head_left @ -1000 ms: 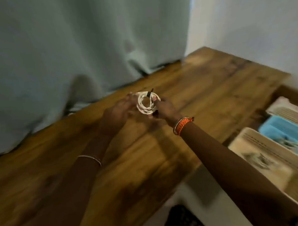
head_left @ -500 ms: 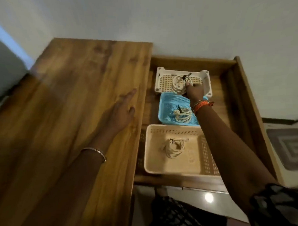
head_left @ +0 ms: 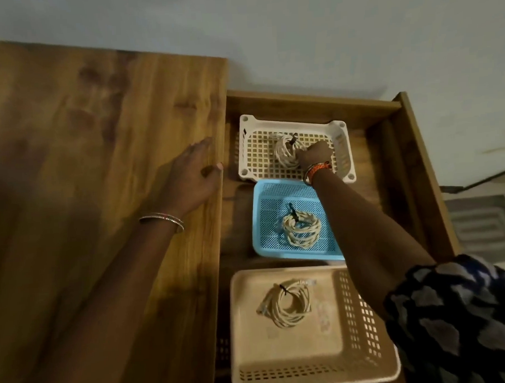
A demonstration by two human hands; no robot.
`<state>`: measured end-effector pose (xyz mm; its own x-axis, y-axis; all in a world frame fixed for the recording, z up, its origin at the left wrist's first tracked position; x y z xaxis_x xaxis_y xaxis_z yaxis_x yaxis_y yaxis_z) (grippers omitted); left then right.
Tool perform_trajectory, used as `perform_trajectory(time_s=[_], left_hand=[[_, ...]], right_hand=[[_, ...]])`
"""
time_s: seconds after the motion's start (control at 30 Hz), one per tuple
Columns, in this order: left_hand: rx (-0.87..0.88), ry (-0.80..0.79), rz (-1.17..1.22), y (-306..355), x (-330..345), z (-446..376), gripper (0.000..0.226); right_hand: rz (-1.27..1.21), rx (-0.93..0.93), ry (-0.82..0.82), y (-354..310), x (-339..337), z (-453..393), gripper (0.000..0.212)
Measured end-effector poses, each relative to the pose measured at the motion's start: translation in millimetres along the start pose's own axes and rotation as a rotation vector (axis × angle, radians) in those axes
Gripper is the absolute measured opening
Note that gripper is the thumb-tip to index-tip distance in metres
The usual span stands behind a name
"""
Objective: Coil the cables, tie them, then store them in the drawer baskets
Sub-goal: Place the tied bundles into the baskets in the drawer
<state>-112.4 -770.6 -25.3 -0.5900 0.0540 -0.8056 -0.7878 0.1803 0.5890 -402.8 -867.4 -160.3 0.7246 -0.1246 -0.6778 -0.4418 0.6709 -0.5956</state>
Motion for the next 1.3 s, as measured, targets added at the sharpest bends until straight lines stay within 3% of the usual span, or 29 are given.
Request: perform_trajectory(time_s=[0.2, 0.37, 0.5, 0.57, 0.63, 0.77, 1.0, 1.13, 1.3], left_hand=[[0.073, -0.102, -0.259, 8, 16, 8, 0.051], [0.172, -0.090, -0.205, 48, 17, 32, 0.046], [0.347, -0.192, -0.136, 95, 50, 67, 0.048], [0.387, -0.200, -0.110, 110, 63, 79, 0.050], [0.376, -0.213, -0.100, 122, 74, 96, 0.053], [0.360, -0.212, -0.141, 134, 81, 129, 0.048], [0.206, -0.079, -0.221, 100, 48, 171, 0.046], [0.100, -0.050, -0.215, 82, 34, 191, 0.038], [0.005, -0.072, -0.223, 68, 31, 207, 0.046]], right_hand=[[0.062, -0.205, 0.089, -24, -25, 47, 0.033], [-0.032, -0.428, 0.176, -8, -65, 113, 0.043], [0.074, -0.586, 0.359, 47, -122, 156, 0.035], [0.253, -0.536, 0.490, 89, -154, 160, 0.037], [0.439, -0.335, 0.517, 143, -189, 156, 0.046], [0.397, -0.080, 0.329, 208, -226, 160, 0.032], [0.041, -0.018, 0.421, 212, -236, 180, 0.020], [0.023, 0.045, 0.417, 204, -216, 194, 0.021], [0.002, 0.018, 0.362, 179, -185, 218, 0.022]])
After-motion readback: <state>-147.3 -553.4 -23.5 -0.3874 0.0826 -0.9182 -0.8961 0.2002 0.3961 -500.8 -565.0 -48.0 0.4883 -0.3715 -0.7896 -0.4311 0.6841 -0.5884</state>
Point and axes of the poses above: each hand's wrist, its own z-axis away from the middle knuckle, its own x-axis out of the palm, y = z × x, the point moved 5 cm from there along -z, towards the middle knuckle, and after that the axes turned 5 degrees about x, right-handed, at the moved point
